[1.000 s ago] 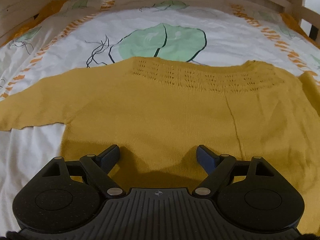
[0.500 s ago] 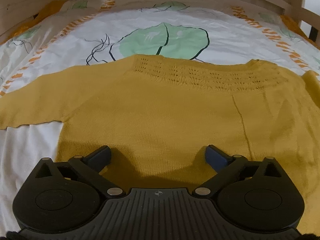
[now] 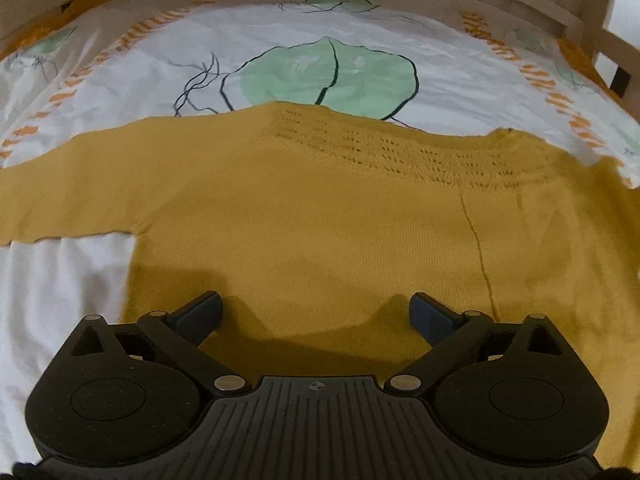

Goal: Fold small clothes
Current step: 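Carry the held sleeve across the sweater body and open the right gripper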

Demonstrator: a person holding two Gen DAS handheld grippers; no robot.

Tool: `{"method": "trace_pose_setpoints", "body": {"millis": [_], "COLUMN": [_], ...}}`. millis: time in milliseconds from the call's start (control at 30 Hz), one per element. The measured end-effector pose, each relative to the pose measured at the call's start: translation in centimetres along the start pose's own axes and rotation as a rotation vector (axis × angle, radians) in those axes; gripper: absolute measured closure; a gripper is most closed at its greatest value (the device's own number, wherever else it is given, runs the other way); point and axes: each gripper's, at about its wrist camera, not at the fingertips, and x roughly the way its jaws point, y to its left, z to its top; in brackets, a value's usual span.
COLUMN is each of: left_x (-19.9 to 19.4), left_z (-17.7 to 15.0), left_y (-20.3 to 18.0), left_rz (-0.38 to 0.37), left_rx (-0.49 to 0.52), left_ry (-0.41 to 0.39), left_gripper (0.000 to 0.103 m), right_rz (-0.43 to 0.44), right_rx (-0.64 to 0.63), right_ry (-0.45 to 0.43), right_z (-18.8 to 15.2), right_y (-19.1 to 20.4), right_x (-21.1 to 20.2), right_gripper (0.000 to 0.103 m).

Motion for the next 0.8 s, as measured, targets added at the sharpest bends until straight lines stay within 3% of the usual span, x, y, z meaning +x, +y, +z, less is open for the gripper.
{"method": "trace_pose_setpoints", "body": {"millis": [233, 367, 533, 567, 633, 767, 800], "left_x": [-3.2, -4.9, -6.2, -6.3, -6.5, -7.3, -7.5], "left_z": [-0.7, -0.9, -1.3, -1.4, -1.6, -2.2, -2.3], "left_y": [3.8, 6.5, 9.0, 9.4, 10.1, 10.8, 10.9], "left_rz": [-0.016, -0.009, -0.014, -0.014, -0.017, -0.026, -0.029], "left_rx": [-0.049, -0.083, -0.125, -0.132, -0.146, -0.160, -0.161], "left_ry": [-0.029, -0.049, -0.053, -0.049, -0.044, -0.038, -0.040], "left_gripper": [0.002, 0.002, 0.002, 0.002, 0.002, 0.002, 0.002], "right_rz": [0.223, 0.294, 0.316, 0.319, 0.322, 0.325, 0.325], "right_rx": [-0.087, -0.121, -0.193, -0.207, -0.233, -0.258, -0.263], "right_ry": [0.098, 0.194, 0.292, 0.308, 0.345, 0.355, 0.347], "right_z": [-4.7, -9.3, -15.5, -16.6, -18.5, -20.1, -20.2], "right_y": [11.6, 16.4, 21.4, 22.0, 23.1, 23.2, 22.9], "right_x": [2.5, 5.5, 8.1, 8.5, 8.7, 6.3, 5.4], "right_gripper": [0.089, 0.089, 0.088, 0.081, 0.080, 0.049, 0.047]}}
